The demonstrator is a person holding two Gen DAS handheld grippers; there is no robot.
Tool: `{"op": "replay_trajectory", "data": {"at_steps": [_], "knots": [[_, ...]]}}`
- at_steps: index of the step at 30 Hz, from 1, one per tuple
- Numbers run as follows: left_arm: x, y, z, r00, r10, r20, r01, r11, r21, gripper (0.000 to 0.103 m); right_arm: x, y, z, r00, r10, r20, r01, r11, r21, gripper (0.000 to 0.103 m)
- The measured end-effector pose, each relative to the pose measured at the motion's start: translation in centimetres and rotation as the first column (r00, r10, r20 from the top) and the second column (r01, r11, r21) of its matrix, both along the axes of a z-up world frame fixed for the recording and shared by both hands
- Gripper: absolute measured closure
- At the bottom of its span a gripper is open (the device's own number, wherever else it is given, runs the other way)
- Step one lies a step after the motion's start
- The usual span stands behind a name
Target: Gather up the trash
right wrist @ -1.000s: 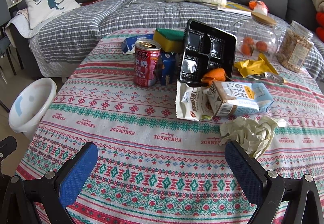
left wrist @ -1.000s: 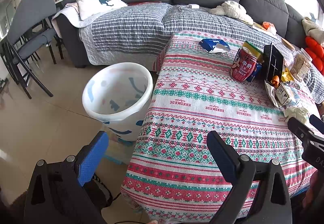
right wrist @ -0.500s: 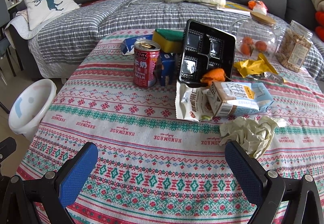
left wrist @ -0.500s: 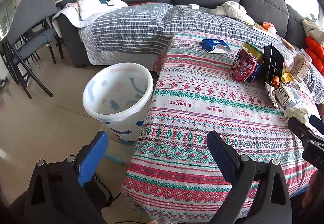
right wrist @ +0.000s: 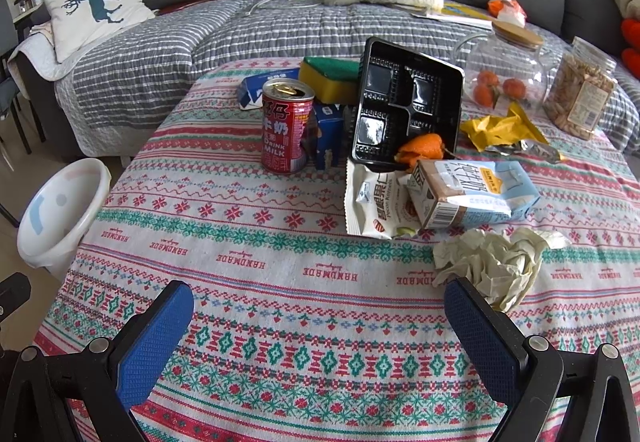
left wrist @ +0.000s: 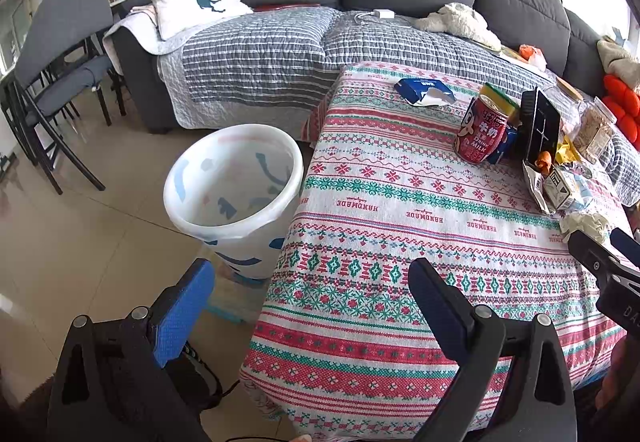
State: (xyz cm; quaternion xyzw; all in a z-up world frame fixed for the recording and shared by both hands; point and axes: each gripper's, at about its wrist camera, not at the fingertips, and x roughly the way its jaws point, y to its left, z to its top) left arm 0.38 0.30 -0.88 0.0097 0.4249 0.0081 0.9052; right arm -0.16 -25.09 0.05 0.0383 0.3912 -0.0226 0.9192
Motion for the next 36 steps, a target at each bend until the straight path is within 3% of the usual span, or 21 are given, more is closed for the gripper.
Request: {"op": "replay_trajectory", "data": {"at_steps": [36], "knots": [[0.36, -0.81, 0.7, 1.0, -0.018, -0.006, 0.018, 1.0, -0.016, 0.004, 0.09, -0.46, 0.48, 1.0, -0.014, -0.002, 0.014, 1.0, 0.02, 0.0]]}}
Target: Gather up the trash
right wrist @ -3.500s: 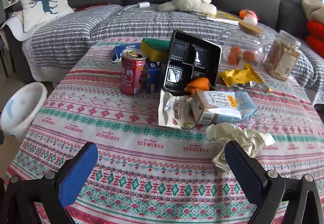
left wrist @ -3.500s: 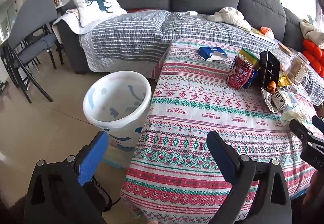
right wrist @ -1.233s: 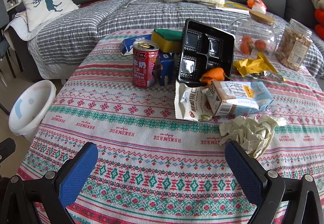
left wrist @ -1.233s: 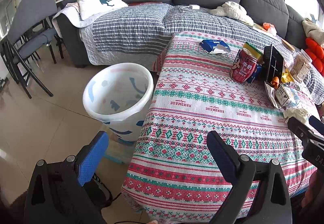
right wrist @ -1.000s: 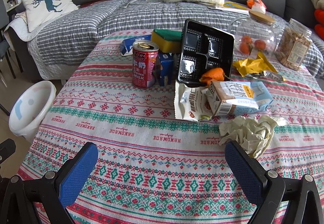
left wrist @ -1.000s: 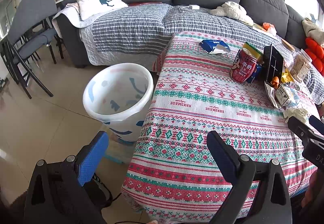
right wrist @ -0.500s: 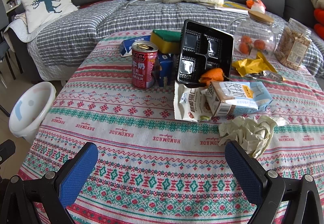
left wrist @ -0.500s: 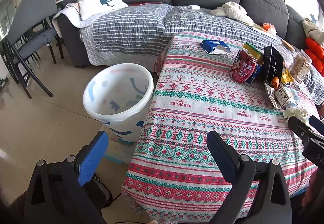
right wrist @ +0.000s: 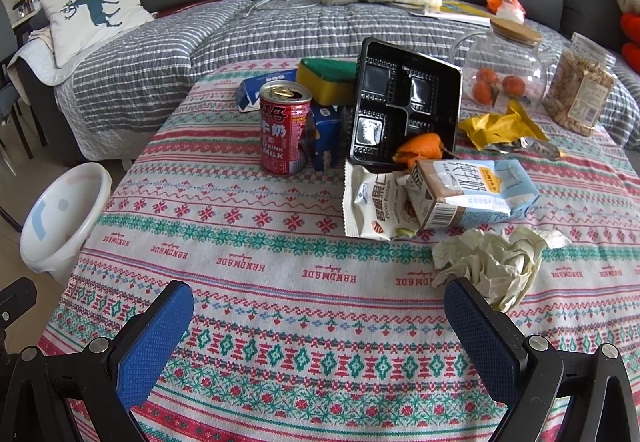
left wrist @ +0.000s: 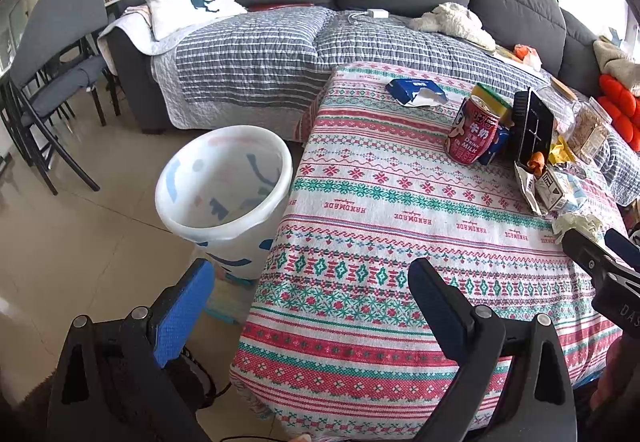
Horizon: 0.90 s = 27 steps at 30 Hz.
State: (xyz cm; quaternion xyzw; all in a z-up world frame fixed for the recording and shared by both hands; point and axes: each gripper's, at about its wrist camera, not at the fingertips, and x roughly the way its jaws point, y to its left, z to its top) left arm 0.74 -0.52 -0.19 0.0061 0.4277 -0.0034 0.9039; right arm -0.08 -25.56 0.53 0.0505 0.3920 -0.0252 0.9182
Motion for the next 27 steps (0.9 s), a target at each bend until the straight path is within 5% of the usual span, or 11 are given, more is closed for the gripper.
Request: {"op": "replay_trajectory", "data": {"at_steps": [8, 15, 23, 27], "knots": [[0.8, -3.0, 0.3, 0.996, -0.09, -0.023, 0.09, 0.996, 0.018, 0.004, 0.2, -3.8, 1.7, 0.998, -0.067, -0.004, 0.067, 0.997, 0.05, 0.0], [3.5, -8.7, 0.0, 0.966, -0.242, -0.089, 0.25, 0.964, 0.093, 0.004, 2.1, -11.0, 2.3, 0.974, -0.175, -0.144, 0.189, 0.978, 0.091, 0.0], [9.8, -14.2, -0.5, 0.943, -0.32, -0.091, 0.328, 0.94, 0.097, 0.004, 5.1, -17.9, -1.7, 0.931, -0.235, -0.281, 0.288, 0.943, 0.167, 0.0], [13.6, -15.8, -2.1, 0.937, -0.325, -0.125, 0.329, 0.944, 0.013, 0.005, 6.8, -19.2, -3.0, 0.927, -0.188, -0.324, 0.278, 0.924, 0.262, 0.002]]}}
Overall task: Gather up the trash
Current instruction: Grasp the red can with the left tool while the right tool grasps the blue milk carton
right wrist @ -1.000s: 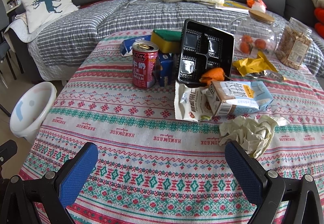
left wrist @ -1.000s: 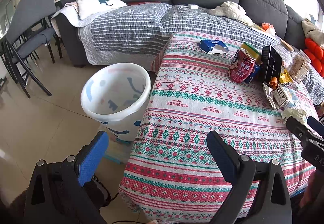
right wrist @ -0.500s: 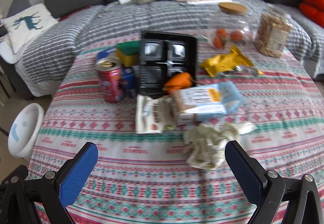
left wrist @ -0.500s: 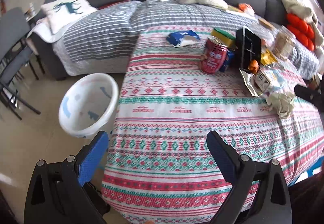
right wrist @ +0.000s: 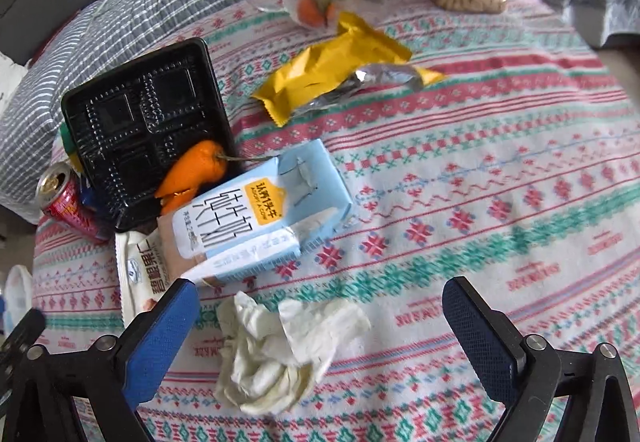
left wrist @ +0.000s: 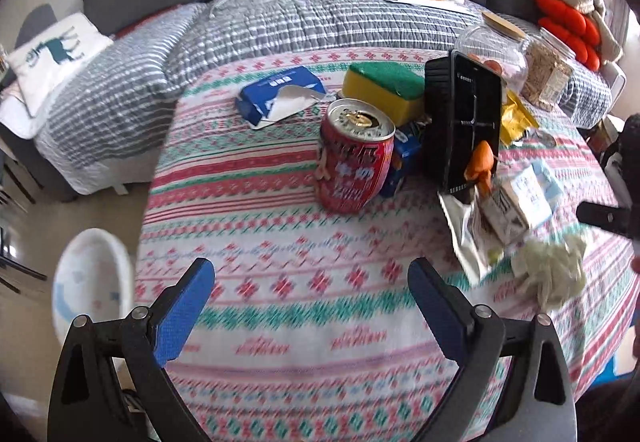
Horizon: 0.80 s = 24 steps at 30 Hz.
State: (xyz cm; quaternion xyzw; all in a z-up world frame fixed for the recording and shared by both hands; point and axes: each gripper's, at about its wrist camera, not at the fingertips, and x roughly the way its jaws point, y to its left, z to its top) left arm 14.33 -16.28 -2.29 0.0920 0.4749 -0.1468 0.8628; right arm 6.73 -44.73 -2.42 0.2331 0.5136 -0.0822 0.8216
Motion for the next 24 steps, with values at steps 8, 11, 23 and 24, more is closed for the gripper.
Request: {"op": "replay_trajectory", "data": {"at_steps": [8, 11, 23, 24], "knots": [[4.8, -3.3, -1.4, 0.999, -0.035, 0.032, 0.038, 0.995, -0.092, 0.009, 2.5, -2.0, -1.1, 1.0, -0.012, -0.003, 0.012, 1.0, 0.006, 0.002], [5.8, -4.2, -1.9, 0.998, -0.05, 0.046, 0.054, 0.995, -0.086, 0.018, 3.2, -2.9, -1.9, 0.999, -0.03, -0.01, 0.031, 0.999, 0.043, 0.003], [5.7, -3.3, -2.0, 0.995, -0.081, 0.052, 0.086, 0.992, -0.093, 0.048, 5.1, -3.3, -4.1, 0.999, -0.036, -0.005, 0.036, 0.986, 0.164, 0.031], [5.6, -3.1, -2.0, 0.996, -0.077, 0.046, 0.081, 0.992, -0.097, 0.048, 5.1, -3.5, -4.2, 0.999, -0.042, 0.007, 0.04, 0.98, 0.196, 0.034]]}}
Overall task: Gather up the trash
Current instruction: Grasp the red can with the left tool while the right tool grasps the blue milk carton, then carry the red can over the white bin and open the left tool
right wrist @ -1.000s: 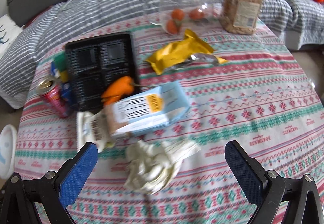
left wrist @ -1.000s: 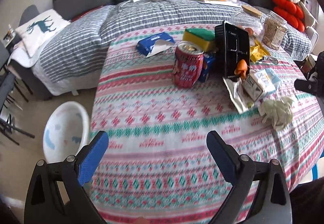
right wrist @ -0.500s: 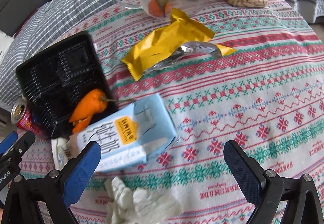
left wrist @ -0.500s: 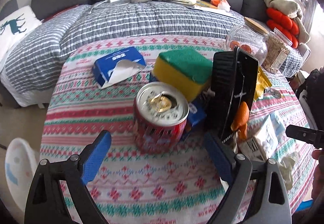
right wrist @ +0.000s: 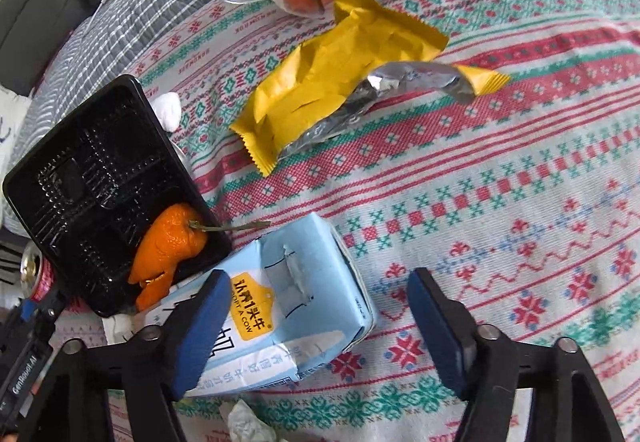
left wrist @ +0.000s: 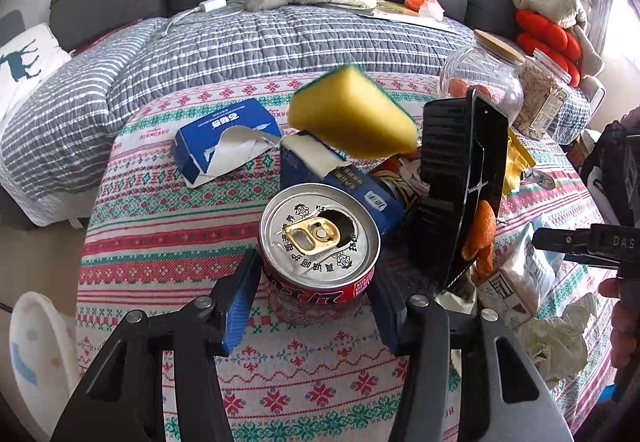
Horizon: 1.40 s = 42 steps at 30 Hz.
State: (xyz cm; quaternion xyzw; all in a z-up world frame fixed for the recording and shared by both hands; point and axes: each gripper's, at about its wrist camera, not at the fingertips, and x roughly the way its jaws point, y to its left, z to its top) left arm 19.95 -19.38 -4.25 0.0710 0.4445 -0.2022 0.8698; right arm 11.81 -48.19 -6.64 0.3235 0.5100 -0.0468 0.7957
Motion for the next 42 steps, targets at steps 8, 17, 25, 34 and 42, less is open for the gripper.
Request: {"op": "replay_trajectory", "data": {"at_steps": [8, 17, 25, 34, 42], "knots": [[-2.1, 3.5, 1.4, 0.999, 0.037, -0.031, -0.038, 0.997, -0.061, 0.048, -1.4, -0.9, 1.0, 0.999, -0.02, 0.05, 0.017, 0.998, 0.055, 0.069], [-4.9, 9.2, 2.7, 0.994, 0.106, -0.019, -0.108, 0.987, -0.118, 0.048, -3.8, 0.8, 5.5, 0.989, 0.012, 0.146, -0.013, 1.0, 0.003, 0.076], [-6.7, 14.9, 4.7, 0.984, 0.176, 0.021, -0.172, 0.978, -0.119, 0.048, -5.6, 4.4, 8.5, 0.971, 0.066, 0.231, -0.067, 0.998, -0.003, 0.076], [-6.7, 23.3, 4.5, 0.941, 0.338, 0.017, -0.335, 0.937, -0.097, 0.048, -3.0, 11.2, 8.4, 0.956, 0.164, 0.241, -0.171, 0.985, 0.008, 0.076], [-4.6, 28.5, 0.5, 0.887, 0.461, -0.026, -0.461, 0.887, 0.005, 0.048, -0.4, 17.0, 7.5, 0.941, 0.242, 0.235, -0.251, 0.968, 0.01, 0.076]]}}
